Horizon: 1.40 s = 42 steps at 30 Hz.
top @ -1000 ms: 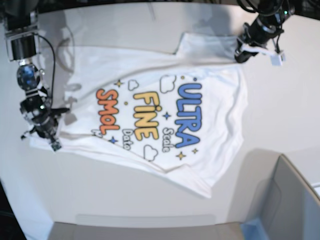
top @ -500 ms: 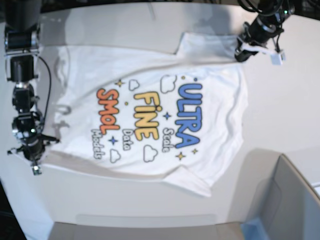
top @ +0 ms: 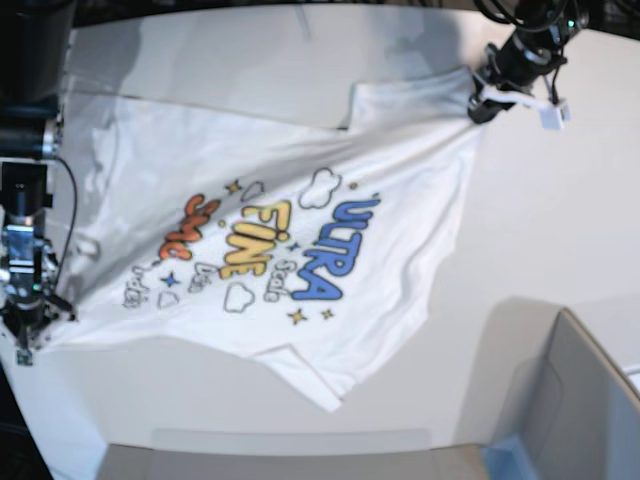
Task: Layout the t-shirt on the table in an organized manner, then fold the t-shirt properly
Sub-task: 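Pull the shirt edge with the right gripper to straighten the body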
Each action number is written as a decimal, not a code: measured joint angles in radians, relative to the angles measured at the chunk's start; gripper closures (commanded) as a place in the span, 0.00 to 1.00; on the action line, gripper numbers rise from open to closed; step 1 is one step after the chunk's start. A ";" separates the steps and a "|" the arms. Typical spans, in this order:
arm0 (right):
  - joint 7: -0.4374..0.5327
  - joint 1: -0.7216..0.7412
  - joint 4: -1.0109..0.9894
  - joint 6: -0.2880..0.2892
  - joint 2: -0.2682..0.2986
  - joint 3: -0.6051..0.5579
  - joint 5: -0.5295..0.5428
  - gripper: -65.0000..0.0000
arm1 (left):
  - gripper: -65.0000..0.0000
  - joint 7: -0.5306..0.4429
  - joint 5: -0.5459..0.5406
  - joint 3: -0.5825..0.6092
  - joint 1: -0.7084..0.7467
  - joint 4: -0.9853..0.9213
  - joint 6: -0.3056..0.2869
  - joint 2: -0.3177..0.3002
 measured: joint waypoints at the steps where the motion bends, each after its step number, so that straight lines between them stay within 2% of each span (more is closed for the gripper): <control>1: 0.000 0.000 0.000 0.002 -0.003 0.000 -0.002 0.63 | 1.00 0.000 0.000 0.000 0.000 0.000 0.000 0.000; 3: 0.008 0.000 0.001 0.002 -0.011 0.000 -0.002 0.51 | 1.00 0.000 0.001 0.000 0.000 0.000 0.000 0.000; 5: 0.011 -0.011 0.010 0.002 -0.014 0.000 -0.002 0.47 | 1.00 0.000 0.000 0.000 0.000 0.000 0.000 0.002; 10: -0.004 -0.173 0.268 -0.004 0.002 0.009 0.001 0.50 | 1.00 -0.005 0.001 0.000 0.009 0.000 0.000 0.019; 12: -0.020 -0.281 0.439 0.011 0.002 0.062 0.003 0.52 | 1.00 0.006 0.001 0.000 0.016 0.000 0.000 0.026; 15: -0.177 -0.417 0.686 -0.004 -0.024 0.203 0.032 0.53 | 1.00 0.002 0.002 0.000 0.016 -0.001 0.000 0.019; 17: -0.291 -0.478 0.839 0.003 -0.048 0.307 0.129 0.53 | 1.00 0.002 0.002 0.000 0.011 -0.001 0.000 0.010; 19: -0.371 -0.513 0.953 0.096 -0.072 0.399 0.259 0.53 | 1.00 0.000 0.000 0.000 0.011 -0.001 0.000 0.008; 20: -0.441 -0.521 1.001 0.146 -0.077 0.434 0.326 0.53 | 1.00 0.003 0.000 0.002 0.012 -0.001 0.000 0.003; 22: -0.559 -0.553 1.077 0.201 -0.076 0.486 0.406 0.53 | 1.00 -0.007 0.002 0.018 0.012 -0.001 0.000 -0.001; 27: -0.844 -0.685 1.268 0.221 -0.066 0.583 0.430 0.53 | 1.00 0.002 0.002 0.038 0.012 -0.001 0.000 0.003; 33: -0.966 -0.935 1.506 0.238 -0.180 0.619 0.485 0.53 | 1.00 -0.002 0.002 0.034 0.010 -0.002 0.000 -0.037; 36: -1.012 -1.045 1.539 0.226 -0.185 0.635 0.493 0.53 | 1.00 -0.005 0.001 0.034 0.008 -0.002 0.000 -0.033; 38: -1.015 -1.096 1.548 0.225 -0.184 0.670 0.571 0.53 | 1.00 0.005 0.001 0.036 0.000 -0.002 0.000 -0.027; 42: -1.020 -1.167 1.551 0.227 -0.257 0.843 0.762 0.53 | 1.00 -0.007 0.021 0.035 -0.014 -0.002 0.000 -0.035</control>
